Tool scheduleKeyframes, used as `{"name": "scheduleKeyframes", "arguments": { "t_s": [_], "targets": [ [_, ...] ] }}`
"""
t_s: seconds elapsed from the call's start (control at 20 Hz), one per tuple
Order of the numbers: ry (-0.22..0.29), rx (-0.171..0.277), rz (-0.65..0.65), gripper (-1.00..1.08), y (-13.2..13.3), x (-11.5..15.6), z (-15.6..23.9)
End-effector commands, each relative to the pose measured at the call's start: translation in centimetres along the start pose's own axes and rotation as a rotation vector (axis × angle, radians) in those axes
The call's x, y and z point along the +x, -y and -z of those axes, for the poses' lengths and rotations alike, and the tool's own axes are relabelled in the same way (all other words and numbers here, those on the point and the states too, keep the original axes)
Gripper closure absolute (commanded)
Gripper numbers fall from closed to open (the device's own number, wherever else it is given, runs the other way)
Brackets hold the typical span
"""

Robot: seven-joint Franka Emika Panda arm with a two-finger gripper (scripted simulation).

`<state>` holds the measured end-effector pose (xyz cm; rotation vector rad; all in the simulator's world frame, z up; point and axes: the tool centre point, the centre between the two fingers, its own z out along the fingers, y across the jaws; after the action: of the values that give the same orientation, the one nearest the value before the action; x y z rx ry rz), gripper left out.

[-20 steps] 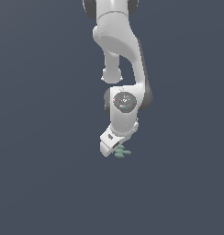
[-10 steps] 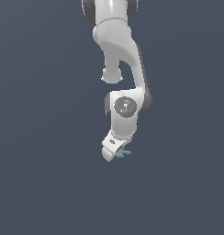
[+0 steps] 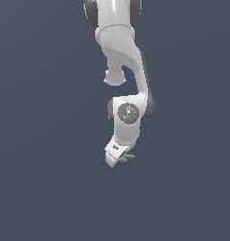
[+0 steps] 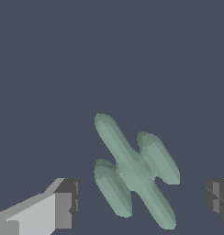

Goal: Pick up the object and move it to a goal position.

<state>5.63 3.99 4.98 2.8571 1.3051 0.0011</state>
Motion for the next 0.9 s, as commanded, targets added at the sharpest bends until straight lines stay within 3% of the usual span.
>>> {"name": "scheduleKeyframes", "arguments": {
  "t_s": [0.0,0.45,0.5,0.85],
  "targets": [
    [0.001,0.001,0.002,-0.92,0.1,-0.1,-1.3],
    [0.001,0.001,0.004,-0.92,0.0,0.0,-3.5],
    [0.001,0.001,0.004,1.08,0.0,0.0,-3.5],
    [0.001,0.001,0.004,1.08,0.0,0.0,-3.5]
  ]
}}
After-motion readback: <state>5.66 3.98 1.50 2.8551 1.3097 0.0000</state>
